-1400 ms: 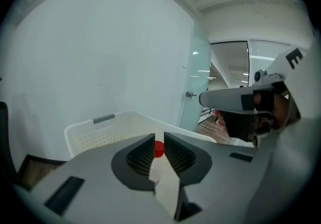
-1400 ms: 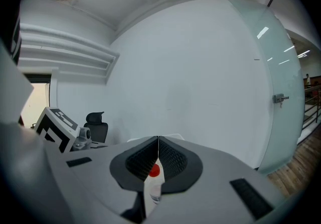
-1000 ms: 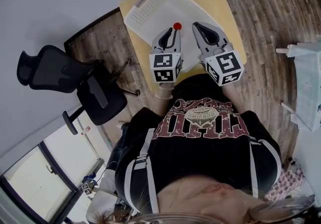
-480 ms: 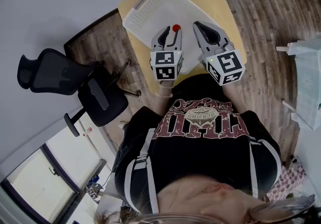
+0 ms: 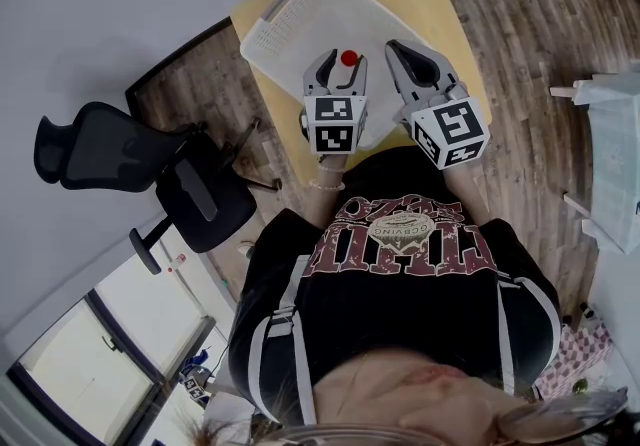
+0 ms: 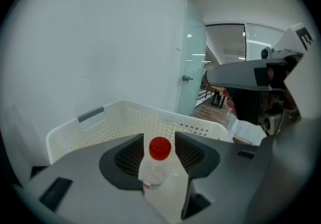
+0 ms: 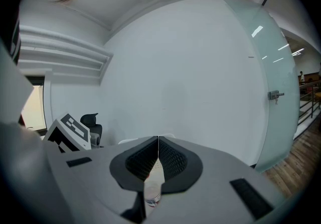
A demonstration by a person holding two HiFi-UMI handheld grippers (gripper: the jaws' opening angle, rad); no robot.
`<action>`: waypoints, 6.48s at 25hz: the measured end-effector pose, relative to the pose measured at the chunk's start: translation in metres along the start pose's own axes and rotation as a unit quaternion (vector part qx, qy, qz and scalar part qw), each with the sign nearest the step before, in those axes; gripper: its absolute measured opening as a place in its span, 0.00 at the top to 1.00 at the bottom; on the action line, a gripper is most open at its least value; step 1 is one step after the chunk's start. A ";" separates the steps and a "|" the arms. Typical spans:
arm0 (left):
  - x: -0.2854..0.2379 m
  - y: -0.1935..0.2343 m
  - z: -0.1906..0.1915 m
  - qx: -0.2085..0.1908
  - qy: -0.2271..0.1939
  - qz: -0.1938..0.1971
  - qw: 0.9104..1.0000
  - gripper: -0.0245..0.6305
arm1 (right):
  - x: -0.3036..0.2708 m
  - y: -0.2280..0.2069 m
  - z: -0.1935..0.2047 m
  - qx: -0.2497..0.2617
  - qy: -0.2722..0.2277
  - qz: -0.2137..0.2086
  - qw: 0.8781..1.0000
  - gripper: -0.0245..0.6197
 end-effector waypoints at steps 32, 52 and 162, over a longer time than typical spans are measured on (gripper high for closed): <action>-0.023 0.007 0.018 -0.028 0.093 -0.017 0.995 0.66 | 0.002 -0.014 0.004 -0.009 0.001 0.009 1.000 0.93; -0.016 0.008 0.016 -0.031 0.080 -0.007 0.996 0.66 | 0.006 -0.013 0.003 -0.006 -0.001 0.020 1.000 0.93; 0.234 -0.015 -0.097 -0.043 -0.155 -0.105 0.981 0.67 | 0.051 0.072 -0.005 0.024 -0.032 -0.090 0.995 0.93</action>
Point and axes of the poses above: the fingertips, and each gripper's own axes: x backward along the fingers, y to its left, z out of its underside, the point moved 1 cm from there along x, backward along the fingers, and after that the axes turned 10 degrees about z, right-handed, at the moved point
